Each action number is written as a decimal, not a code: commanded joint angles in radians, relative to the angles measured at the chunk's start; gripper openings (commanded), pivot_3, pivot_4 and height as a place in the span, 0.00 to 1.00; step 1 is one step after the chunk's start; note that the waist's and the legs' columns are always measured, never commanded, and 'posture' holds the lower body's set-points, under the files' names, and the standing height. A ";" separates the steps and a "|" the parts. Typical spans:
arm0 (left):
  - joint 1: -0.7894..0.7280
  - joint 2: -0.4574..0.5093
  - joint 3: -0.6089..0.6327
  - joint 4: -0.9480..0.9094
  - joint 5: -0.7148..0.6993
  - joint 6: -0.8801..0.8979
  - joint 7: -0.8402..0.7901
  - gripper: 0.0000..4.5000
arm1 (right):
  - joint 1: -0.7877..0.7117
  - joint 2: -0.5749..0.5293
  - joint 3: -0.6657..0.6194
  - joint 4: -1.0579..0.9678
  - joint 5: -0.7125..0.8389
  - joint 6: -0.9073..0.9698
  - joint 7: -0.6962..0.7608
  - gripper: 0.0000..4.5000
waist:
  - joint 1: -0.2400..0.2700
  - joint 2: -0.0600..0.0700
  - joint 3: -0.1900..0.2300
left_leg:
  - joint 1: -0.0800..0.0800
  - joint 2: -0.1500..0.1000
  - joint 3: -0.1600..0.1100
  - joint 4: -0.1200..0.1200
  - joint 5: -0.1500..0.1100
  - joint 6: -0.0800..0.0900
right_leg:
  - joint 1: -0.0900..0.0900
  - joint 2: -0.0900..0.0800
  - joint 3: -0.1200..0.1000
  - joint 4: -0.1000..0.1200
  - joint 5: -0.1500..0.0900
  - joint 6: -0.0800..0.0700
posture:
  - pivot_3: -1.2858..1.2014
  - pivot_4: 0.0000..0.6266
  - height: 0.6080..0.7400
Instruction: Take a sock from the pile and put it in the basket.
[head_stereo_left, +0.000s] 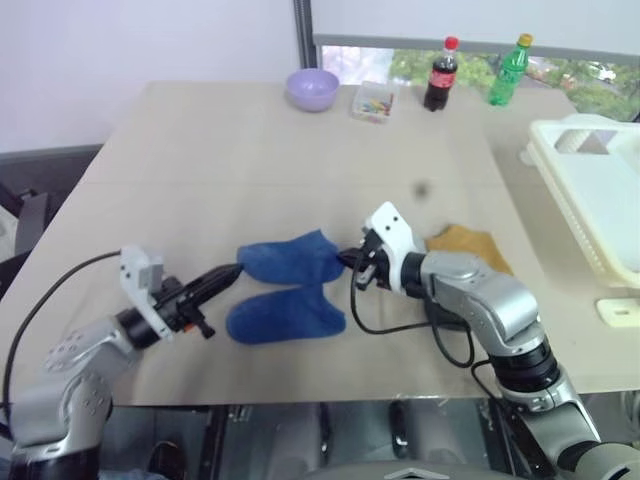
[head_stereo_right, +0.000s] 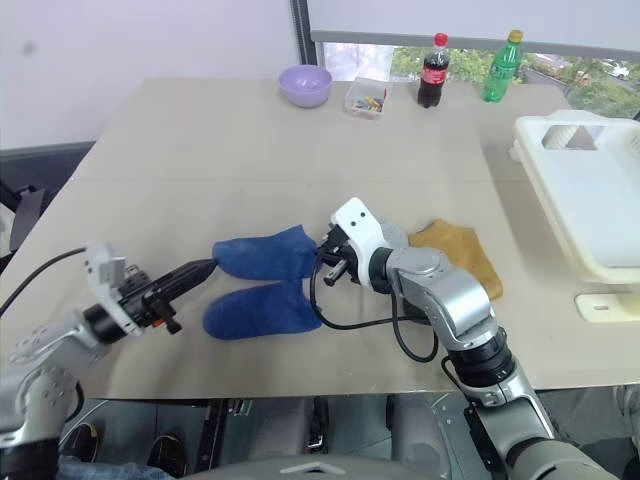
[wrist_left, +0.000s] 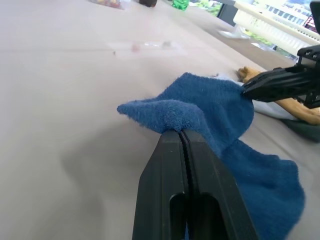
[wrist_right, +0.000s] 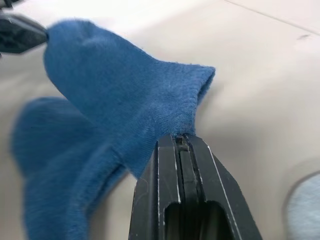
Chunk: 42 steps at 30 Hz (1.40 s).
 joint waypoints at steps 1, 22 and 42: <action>0.078 -0.015 0.076 -0.103 -0.061 0.006 0.020 0.01 | 0.022 -0.004 -0.038 -0.112 0.092 0.080 0.019 0.00 | 0.004 0.000 0.000 | 0.000 0.000 0.000 0.000 0.000 0.000 | 0.000 0.000 0.000 0.000 0.000 0.000 | 0.52 0.24 0.93; 0.231 -0.027 0.093 -0.131 -0.059 -0.055 -0.002 0.01 | 0.158 0.014 -0.123 -0.210 0.382 0.270 -0.017 0.00 | 0.004 0.001 0.001 | -0.013 -0.004 -0.005 0.001 0.000 0.000 | -0.007 -0.001 -0.006 -0.005 0.000 0.000 | 0.52 0.24 0.93; 0.242 -0.054 -0.106 -0.007 0.223 -0.211 0.024 0.01 | 0.217 -0.067 -0.012 -0.106 0.325 0.178 -0.043 0.00 | 0.005 0.001 0.001 | -0.013 -0.004 -0.005 0.002 0.000 0.000 | -0.007 0.000 -0.006 -0.005 0.000 0.000 | 0.52 0.24 0.93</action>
